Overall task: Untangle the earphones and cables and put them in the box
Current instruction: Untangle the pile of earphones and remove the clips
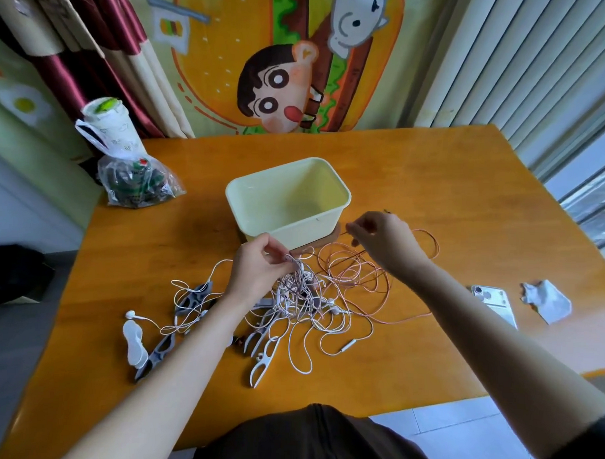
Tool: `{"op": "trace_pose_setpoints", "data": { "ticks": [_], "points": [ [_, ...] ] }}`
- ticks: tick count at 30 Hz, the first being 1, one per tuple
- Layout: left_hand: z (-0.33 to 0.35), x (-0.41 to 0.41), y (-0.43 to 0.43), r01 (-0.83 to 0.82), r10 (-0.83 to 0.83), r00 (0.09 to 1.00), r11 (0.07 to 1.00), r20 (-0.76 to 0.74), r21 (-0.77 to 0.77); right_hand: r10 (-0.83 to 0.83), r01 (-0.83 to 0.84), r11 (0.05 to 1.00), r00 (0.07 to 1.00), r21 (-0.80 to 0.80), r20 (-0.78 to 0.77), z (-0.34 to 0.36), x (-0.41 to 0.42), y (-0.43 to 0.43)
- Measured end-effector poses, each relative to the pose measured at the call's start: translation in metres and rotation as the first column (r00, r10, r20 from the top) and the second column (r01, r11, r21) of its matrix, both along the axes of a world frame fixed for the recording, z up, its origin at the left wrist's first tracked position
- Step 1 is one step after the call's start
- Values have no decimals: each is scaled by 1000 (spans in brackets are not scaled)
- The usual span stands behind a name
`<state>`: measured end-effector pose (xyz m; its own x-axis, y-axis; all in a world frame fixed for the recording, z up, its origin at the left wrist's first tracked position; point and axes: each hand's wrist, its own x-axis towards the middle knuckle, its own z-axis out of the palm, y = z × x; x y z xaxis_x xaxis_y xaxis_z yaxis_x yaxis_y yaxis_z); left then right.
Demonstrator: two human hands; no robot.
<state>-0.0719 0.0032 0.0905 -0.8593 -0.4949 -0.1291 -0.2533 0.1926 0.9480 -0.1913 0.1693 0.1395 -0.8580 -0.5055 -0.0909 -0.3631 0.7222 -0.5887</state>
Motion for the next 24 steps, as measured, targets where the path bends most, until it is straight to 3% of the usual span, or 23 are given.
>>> {"op": "trace_pose_setpoints", "data": {
  "ticks": [7, 10, 13, 17, 20, 24],
  "points": [
    [6, -1, 4, 120, -121, 993, 963, 9, -240, 301, -308, 951, 939, 15, 169, -10, 29, -24],
    [8, -1, 2, 128, -134, 991, 953, 0, -276, 298, -303, 948, 952, 93, 66, -13, 29, -27],
    [3, -1, -4, 91, -100, 995, 950, -15, -299, 253, -254, 965, 967, 59, 11, -8, 26, -27],
    [-10, 4, -19, 115, -82, 992, 918, 101, -381, 195, -195, 981, 981, 14, 7, 0, 19, -25],
    [-15, 6, -24, 145, -87, 982, 918, 170, -369, 196, -196, 980, 980, 25, 24, 1, 18, -25],
    [-8, 2, -12, 262, -242, 962, 951, 128, -166, 225, -226, 974, 972, 19, 73, -1, 22, -27]
  ]
}}
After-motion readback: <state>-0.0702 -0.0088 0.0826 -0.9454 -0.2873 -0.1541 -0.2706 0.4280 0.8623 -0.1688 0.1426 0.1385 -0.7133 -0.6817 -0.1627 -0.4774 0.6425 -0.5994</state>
